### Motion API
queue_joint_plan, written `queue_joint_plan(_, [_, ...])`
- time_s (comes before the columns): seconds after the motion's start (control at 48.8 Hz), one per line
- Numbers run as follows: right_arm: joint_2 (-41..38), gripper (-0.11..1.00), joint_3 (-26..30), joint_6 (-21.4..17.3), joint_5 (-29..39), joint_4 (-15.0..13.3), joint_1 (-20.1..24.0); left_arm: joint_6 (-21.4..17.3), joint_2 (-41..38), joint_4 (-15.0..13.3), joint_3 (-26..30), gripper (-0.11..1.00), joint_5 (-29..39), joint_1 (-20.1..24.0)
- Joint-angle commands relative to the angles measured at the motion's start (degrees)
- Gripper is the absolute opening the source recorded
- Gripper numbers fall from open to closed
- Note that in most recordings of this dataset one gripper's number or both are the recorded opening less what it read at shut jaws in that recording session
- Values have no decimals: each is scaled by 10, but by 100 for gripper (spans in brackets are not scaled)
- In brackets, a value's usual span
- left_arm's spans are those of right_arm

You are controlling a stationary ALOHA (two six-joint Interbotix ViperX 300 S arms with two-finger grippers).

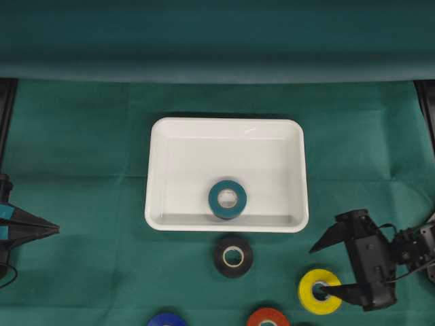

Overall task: Put the tape into the white case with the right arm.
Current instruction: 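Lower the right gripper into the yellow tape roll and grip it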

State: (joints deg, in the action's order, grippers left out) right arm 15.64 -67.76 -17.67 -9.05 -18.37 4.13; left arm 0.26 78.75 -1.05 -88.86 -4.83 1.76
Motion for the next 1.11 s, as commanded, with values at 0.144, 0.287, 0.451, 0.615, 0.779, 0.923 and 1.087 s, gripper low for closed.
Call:
queue_joint_plan(0.144, [-59,66,33,-1,0,-1,-1,0,-5,-1,6,0,-5,2])
queue_joint_plan(0.287, [-74,66,40,-1,2,-1,-1,0,-5,-1,7,0,-5,2])
queue_joint_plan(0.451, [-73,66,43,-1,2,-1,-1,0,-5,-1,6,0,-5,2])
queue_joint_plan(0.615, [-75,62,43,-1,2,-1,-1,0,-5,-1,6,0,-5,2])
queue_joint_plan(0.779, [-78,32,43,-1,3,-1,-1,0,-5,-1,6,0,-5,2])
queue_joint_plan(0.923, [-79,2,43,-1,9,-1,-1,0,-4,-1,6,0,-5,2])
queue_joint_plan(1.087, [-78,1,44,-2,11,-1,-1,0,-5,-1,6,0,-5,2])
